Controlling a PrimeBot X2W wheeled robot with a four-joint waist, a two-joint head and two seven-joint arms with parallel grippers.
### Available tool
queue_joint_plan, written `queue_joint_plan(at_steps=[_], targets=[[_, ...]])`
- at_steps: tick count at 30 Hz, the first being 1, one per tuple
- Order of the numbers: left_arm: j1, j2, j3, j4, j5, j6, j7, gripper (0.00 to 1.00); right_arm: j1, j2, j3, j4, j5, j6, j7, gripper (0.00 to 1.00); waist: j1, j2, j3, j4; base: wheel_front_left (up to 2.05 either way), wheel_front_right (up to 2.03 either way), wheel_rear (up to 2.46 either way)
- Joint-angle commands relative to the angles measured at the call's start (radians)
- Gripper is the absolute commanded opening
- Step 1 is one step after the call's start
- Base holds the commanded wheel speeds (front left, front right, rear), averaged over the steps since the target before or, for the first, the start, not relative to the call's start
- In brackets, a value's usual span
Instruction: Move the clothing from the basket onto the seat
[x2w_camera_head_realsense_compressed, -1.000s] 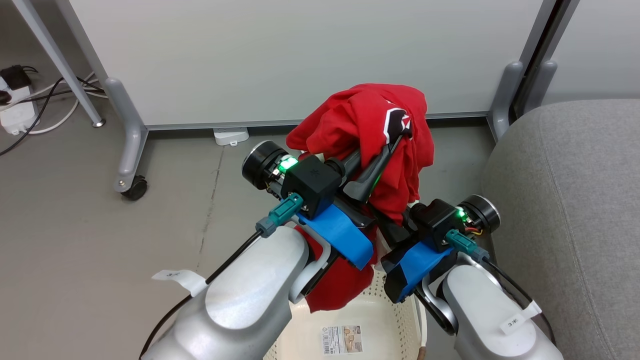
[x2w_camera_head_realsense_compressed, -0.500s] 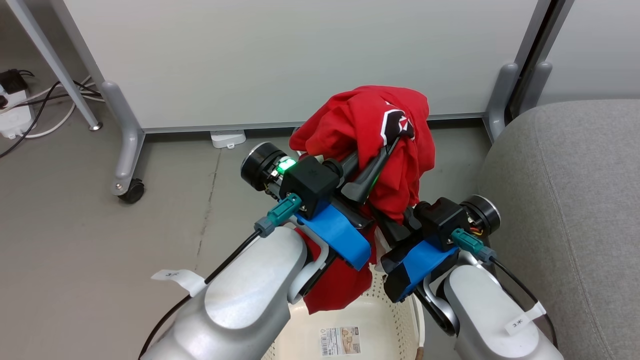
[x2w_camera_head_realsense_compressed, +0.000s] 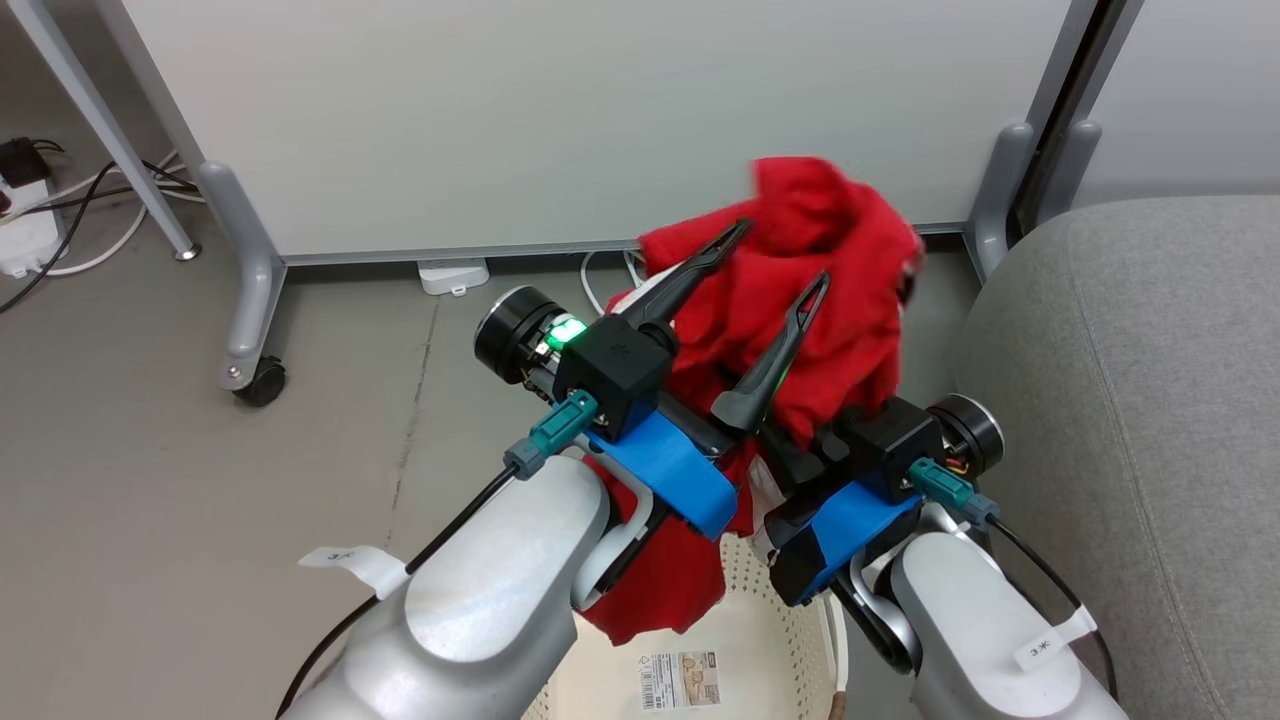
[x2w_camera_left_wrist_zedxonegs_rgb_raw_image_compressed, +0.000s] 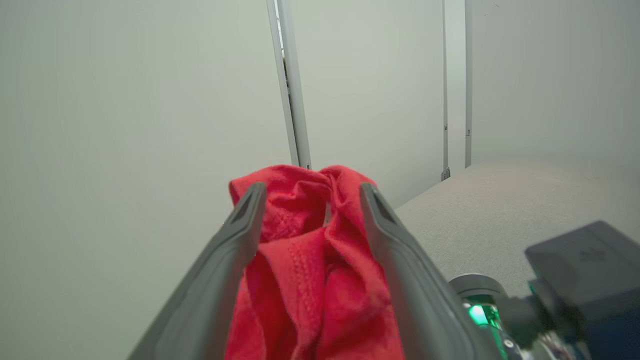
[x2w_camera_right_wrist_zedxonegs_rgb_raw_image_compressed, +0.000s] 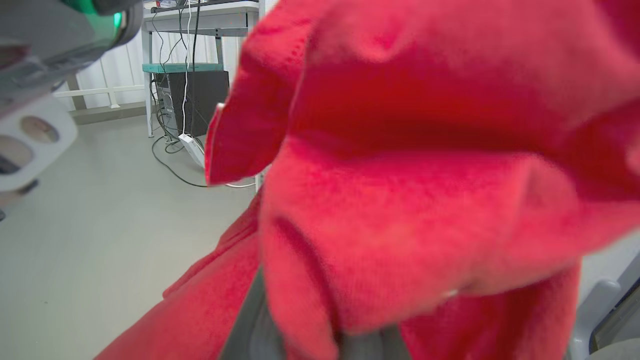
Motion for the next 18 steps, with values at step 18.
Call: queue_joint_plan(at_steps=[18], targets=[[0.006,0.004,0.022,-0.011,0.019,0.005,-0.005,1.00,-0.008,0.002,-0.012,-0.009,-0.001,0.000,-0.004,0.00,0.0000,-0.0001,0.020,-0.009,0.00,0.00,0.00]])
